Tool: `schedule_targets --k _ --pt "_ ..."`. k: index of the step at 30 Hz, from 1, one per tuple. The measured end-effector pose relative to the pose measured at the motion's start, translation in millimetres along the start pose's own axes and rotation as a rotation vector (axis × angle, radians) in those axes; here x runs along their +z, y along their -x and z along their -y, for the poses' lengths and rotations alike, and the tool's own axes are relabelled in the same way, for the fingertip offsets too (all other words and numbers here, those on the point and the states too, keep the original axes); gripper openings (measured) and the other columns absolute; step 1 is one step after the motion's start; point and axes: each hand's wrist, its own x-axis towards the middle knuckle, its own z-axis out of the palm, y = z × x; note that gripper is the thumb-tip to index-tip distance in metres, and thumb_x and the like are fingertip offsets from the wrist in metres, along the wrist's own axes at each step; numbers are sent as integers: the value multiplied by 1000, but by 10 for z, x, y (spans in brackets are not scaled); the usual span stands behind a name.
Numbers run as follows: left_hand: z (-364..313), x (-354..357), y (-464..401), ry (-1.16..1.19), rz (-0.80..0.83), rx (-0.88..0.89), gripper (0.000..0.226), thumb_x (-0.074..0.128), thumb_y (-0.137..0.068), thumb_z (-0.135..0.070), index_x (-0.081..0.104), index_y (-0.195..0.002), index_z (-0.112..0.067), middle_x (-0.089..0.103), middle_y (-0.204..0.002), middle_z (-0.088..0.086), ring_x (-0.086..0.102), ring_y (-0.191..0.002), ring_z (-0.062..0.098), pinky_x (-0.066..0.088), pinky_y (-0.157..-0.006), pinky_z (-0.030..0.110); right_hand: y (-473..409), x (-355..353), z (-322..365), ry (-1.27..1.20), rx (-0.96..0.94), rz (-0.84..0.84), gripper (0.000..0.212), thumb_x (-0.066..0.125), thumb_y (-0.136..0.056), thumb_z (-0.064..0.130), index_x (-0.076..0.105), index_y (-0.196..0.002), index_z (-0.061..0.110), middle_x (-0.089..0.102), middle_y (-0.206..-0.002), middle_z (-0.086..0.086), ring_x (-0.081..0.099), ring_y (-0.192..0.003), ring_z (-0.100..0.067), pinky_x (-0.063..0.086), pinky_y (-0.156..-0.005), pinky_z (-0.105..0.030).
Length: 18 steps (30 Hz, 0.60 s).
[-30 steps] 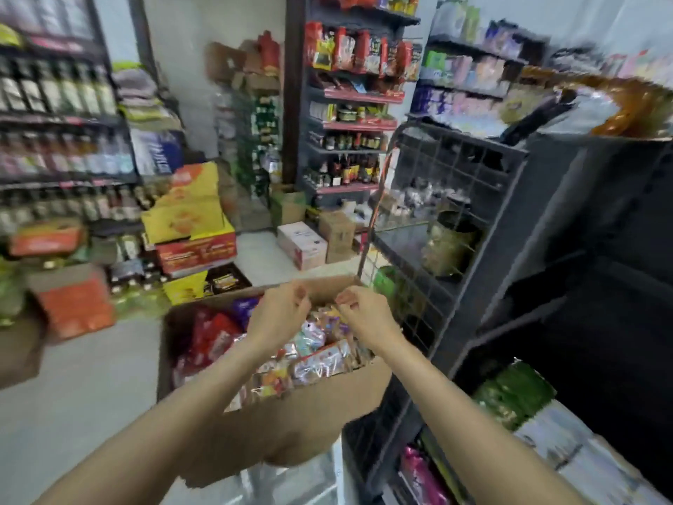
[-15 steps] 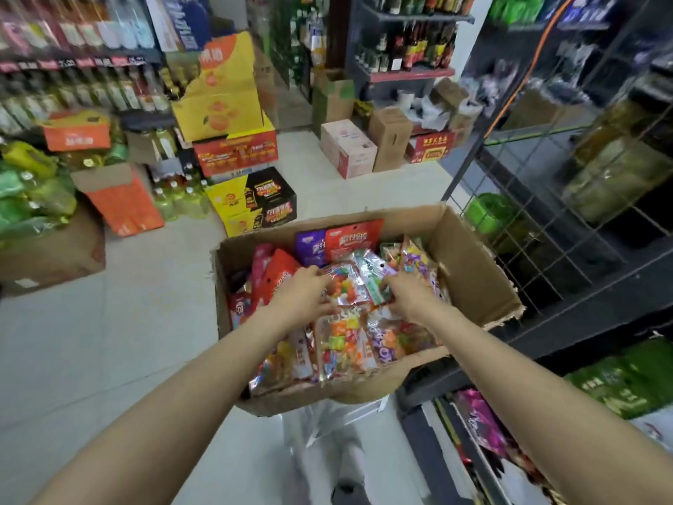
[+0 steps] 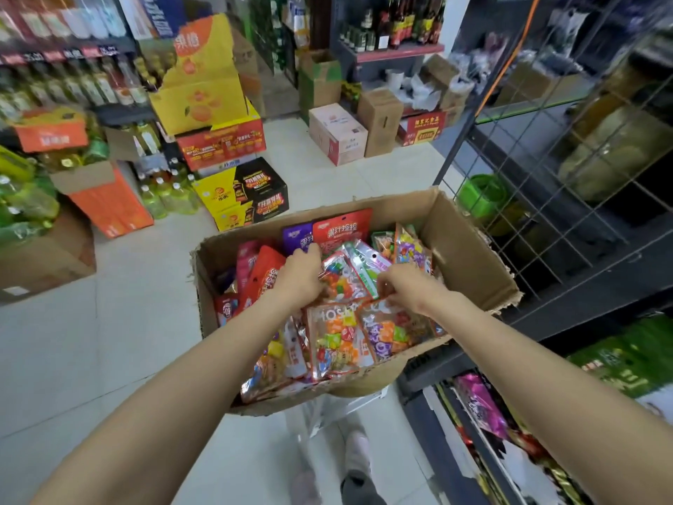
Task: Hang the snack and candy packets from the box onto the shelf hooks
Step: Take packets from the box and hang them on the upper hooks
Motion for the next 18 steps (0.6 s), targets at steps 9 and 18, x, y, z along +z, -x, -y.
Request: schedule_targets --k 9,18 --pt "-99 -430 279 161 -281 143 20 65 -86 -23 49 -96 -16 60 -87 -2 57 -76 19 40 -60 30 307 -351 -112 14 -11 -247 10 59 -90 16 68 -92 21 67 -99 -1 62 -95 -23 49 -81 -35" --pt "-1079 -941 618 608 -355 540 53 64 -86 -7 37 -130 -23 55 -117 -3 58 -96 18 37 -69 15 1489 -1224 -230 -285 -44 -635 10 63 -88 11 62 -81 18 60 -74 13 55 -71 4 36 -66 -16"
